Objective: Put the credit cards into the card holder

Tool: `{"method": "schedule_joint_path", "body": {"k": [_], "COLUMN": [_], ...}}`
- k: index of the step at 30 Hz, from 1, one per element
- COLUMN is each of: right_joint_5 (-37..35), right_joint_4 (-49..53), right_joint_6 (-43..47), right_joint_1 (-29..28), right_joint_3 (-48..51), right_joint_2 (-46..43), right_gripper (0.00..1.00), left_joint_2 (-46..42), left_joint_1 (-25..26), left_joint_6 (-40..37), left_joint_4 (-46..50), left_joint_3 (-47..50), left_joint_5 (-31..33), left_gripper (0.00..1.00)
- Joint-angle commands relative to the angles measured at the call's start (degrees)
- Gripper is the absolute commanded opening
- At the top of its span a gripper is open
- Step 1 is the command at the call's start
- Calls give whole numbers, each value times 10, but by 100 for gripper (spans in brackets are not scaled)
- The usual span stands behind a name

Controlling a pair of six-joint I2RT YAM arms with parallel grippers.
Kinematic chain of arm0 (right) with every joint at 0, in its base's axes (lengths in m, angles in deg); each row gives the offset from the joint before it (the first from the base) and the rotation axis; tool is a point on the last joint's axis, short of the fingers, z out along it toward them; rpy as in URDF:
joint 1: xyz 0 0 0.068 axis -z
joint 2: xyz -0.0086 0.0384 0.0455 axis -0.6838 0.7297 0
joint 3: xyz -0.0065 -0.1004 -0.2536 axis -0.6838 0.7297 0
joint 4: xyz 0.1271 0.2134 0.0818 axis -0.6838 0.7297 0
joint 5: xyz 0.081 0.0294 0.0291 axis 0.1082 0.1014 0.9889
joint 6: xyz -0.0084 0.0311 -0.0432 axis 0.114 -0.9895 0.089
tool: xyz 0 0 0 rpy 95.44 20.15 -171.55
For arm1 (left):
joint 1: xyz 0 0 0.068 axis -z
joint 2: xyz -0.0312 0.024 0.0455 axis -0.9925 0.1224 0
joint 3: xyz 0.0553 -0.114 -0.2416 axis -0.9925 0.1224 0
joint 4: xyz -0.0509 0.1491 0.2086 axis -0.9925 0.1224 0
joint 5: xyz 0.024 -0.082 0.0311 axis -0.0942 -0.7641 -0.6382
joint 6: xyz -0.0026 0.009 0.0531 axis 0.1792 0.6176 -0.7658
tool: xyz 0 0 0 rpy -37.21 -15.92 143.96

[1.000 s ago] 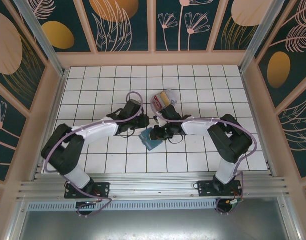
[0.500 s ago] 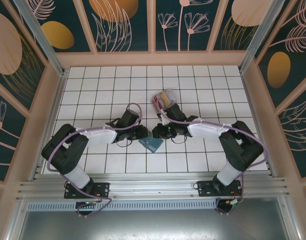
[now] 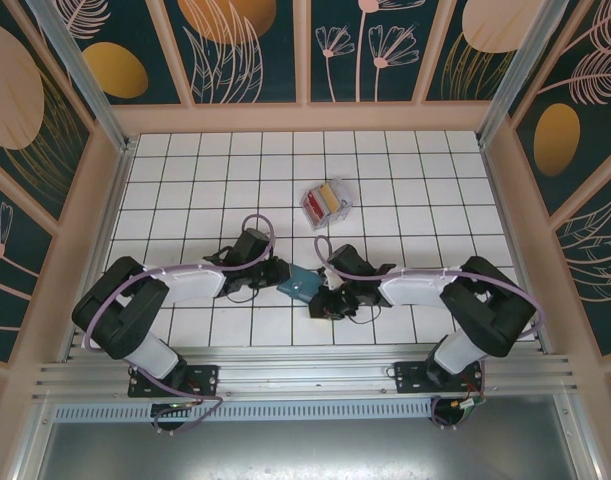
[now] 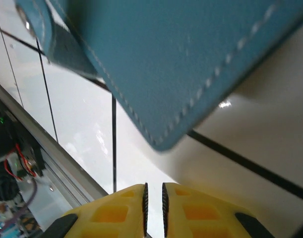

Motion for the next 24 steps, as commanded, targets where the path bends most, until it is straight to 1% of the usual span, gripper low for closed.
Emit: {"method": "schedule_joint_path", "body": {"k": [1,4,8,12,17,22,24], "right_joint_5": [-24,-75,-99,-79,-52,-63,-66], "right_joint_4": [-73,-60,-70,-65,-36,-20,-3], "right_joint_6": [-51,-37,-16,26,87,123,140], "right_joint_1": [-1,17,69,109,142,168,192], "right_joint_3": [-3,-23,-34,-74,-140,-168,-181], "right_joint_2": [28,39,35,57,101,130,133], "right_gripper": [17,17,17,17,17,17,17], "left_joint_2": [-13,-24,-33,-24,31,71,71], "left_joint_1": [3,5,12,34,88,116,119], "left_joint_6": [12,21,32,44,93,107,106], "left_joint_4": [36,30,27,23,-44,-57,-52], "left_joint_3": [22,32,39,32,13,-33,-44], "left_joint_5": [12,14,19,43,47,43,42], "left_gripper": [25,25,25,25,25,25,25]}}
